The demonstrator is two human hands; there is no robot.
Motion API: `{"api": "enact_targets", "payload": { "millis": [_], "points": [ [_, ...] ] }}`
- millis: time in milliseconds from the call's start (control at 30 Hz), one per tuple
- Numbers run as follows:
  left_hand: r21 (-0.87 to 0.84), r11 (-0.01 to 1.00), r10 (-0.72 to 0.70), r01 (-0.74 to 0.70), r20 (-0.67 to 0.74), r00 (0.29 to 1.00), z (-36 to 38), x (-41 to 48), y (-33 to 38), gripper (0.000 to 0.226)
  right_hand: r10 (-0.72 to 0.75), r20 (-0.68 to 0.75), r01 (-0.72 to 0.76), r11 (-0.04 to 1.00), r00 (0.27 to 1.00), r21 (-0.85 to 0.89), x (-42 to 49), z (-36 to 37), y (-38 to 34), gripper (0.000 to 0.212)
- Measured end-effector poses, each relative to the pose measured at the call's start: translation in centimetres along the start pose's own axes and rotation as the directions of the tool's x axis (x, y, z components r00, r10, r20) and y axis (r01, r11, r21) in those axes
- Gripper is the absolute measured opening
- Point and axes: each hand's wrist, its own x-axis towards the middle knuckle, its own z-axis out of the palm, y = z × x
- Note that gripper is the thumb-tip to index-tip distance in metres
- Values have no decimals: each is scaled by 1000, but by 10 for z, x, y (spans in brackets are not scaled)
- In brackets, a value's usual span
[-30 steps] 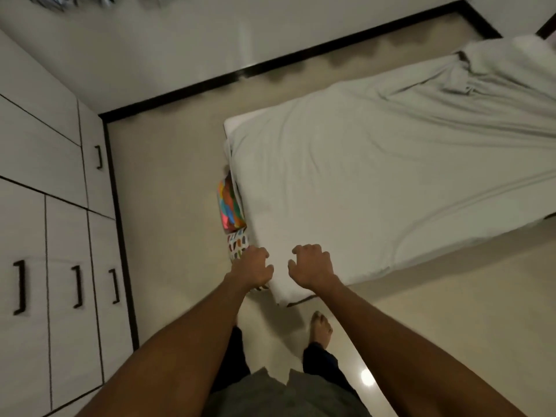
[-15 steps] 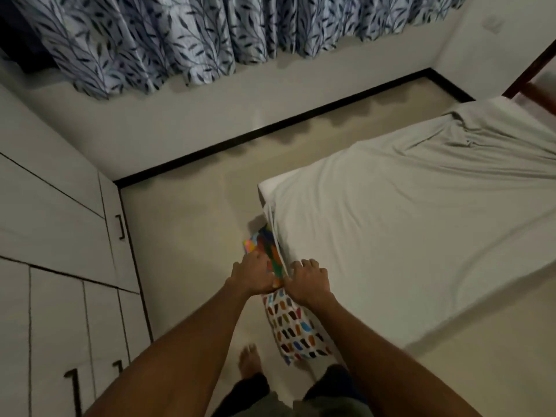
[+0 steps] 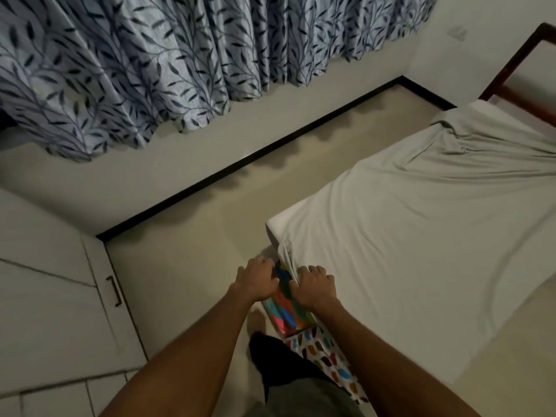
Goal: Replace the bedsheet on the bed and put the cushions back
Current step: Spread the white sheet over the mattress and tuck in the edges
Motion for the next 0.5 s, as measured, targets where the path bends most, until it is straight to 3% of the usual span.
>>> {"api": "enact_targets", "payload": {
  "millis": [133,267,433,500],
  "points": [
    [28,999,20,-22,78,997,-36,57,-34,47,67,53,-69,997,996,34,57,-10,-26,54],
    [-44,998,44,-33,265,963,-84,115,-62,52,111,112,-119,990,988,70,110,-32,-47,51],
    [27,992,108,-123,320,941,-144,182,-66,18,224,87,-237,952,971,195,160,-66,-63,43],
    [81,981,138,-178,357,924,-162,208,-59,16,283,74,-292,924,956,249,179,-75,-66,44]
  ]
}}
